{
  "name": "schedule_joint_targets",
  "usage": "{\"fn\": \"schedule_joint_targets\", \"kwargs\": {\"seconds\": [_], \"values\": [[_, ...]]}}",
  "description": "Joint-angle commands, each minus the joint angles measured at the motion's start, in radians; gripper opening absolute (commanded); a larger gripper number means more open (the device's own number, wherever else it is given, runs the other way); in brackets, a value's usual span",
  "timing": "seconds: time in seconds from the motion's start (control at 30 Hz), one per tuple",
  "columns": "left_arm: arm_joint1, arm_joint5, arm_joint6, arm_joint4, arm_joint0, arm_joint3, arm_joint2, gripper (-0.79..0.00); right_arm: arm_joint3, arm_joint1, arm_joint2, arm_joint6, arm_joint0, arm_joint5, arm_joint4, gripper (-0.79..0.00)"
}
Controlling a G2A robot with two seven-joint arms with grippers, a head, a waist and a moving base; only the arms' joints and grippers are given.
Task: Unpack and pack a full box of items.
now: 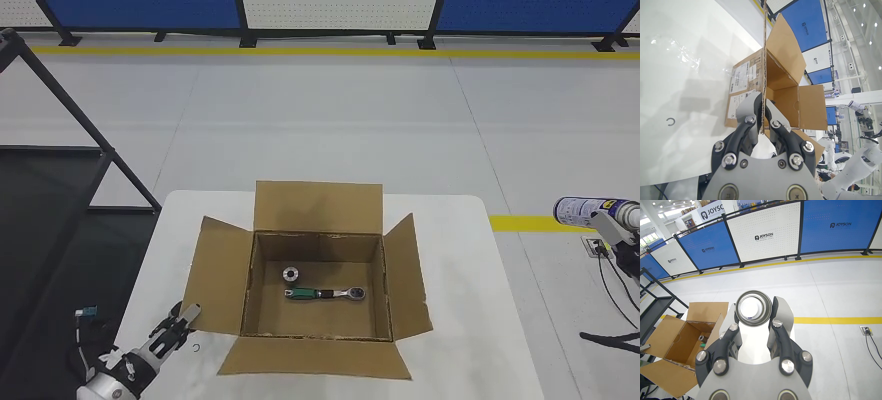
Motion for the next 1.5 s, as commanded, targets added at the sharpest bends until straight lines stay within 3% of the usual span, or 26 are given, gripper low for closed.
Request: {"fn": "schedule_joint_targets", "kwargs": {"seconds": [0.0,0.37,0.4,0.43,0.5,0.53,0.57,0.87,1.13,1.27,1.47], "values": [[0.001,0.001,0.0,0.0,-0.007,0.004,0.005,-0.785,0.0,0.0,0.0,0.0,0.0,0.0,0.0,-0.785],[0.007,0.026,0.005,0.013,-0.029,0.01,0.031,-0.785,0.0,0.0,0.0,0.0,0.0,0.0,0.0,-0.785],[0.007,0.028,0.008,0.01,-0.026,0.01,0.03,-0.72,0.0,0.0,0.0,0.0,0.0,0.0,0.0,-0.785],[0.007,0.031,0.011,0.007,-0.023,0.009,0.028,-0.597,0.0,0.0,0.0,0.0,0.0,0.0,0.0,-0.785],[0.007,0.034,0.017,0.001,-0.015,0.006,0.025,-0.329,0.0,0.0,0.0,0.0,0.0,0.0,0.0,-0.785],[0.007,0.036,0.021,-0.003,-0.011,0.005,0.023,-0.077,0.001,0.0,-0.003,-0.006,-0.006,-0.005,-0.001,-0.785],[0.007,0.038,0.025,-0.004,-0.006,0.003,0.021,0.0,0.001,0.001,-0.009,-0.009,-0.017,-0.017,-0.01,-0.785],[0.0,0.033,0.132,-0.06,0.054,-0.048,-0.017,0.0,0.03,0.022,-0.074,0.045,-0.029,-0.058,-0.132,-0.785],[-0.013,-0.025,0.222,-0.203,0.135,-0.106,-0.111,0.0,0.113,0.041,-0.262,0.081,0.005,-0.101,-0.352,-0.785],[-0.017,-0.055,0.23,-0.245,0.169,-0.126,-0.135,0.0,0.14,0.046,-0.328,0.082,0.023,-0.103,-0.414,-0.785],[-0.017,-0.055,0.23,-0.245,0.169,-0.126,-0.135,0.0,0.142,0.046,-0.334,0.079,0.029,-0.099,-0.422,-0.785]]}}
